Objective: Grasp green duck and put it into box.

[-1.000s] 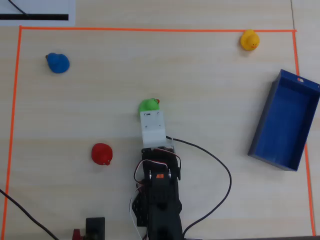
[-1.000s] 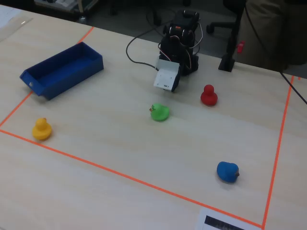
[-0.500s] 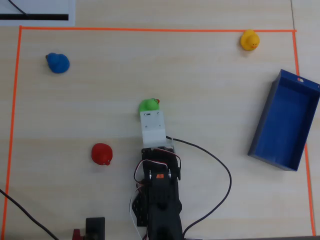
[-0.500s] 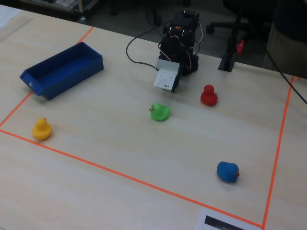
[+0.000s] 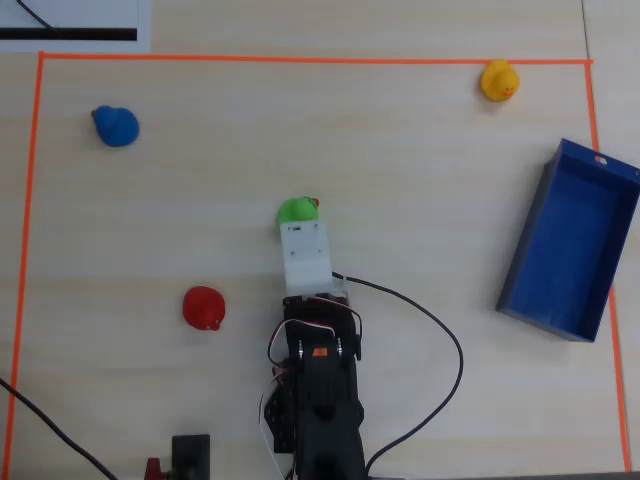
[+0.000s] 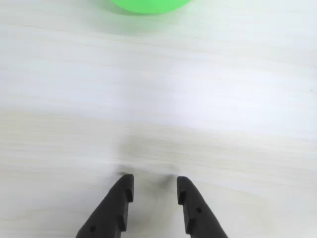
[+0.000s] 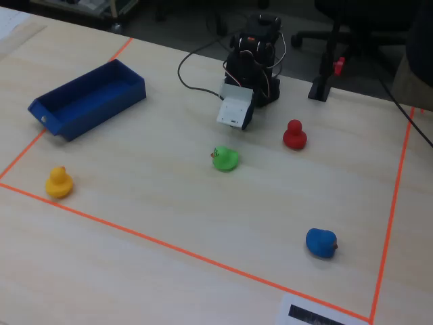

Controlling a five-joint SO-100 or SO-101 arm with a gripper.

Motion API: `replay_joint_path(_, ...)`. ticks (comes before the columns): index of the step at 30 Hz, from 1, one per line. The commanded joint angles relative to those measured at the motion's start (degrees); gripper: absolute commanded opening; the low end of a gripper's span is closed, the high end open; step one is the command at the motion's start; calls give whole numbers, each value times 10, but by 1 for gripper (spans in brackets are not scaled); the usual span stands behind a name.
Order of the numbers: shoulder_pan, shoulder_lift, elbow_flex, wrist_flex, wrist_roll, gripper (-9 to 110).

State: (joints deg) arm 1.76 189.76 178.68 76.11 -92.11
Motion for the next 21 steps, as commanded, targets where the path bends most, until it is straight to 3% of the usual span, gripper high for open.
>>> replay_joint_path(1,5,-1,-4,11,1,10)
replay_joint_path(13,5,-1,-4,11,1,12)
replay_joint_path(21,13,-10,-11,11,-4,0)
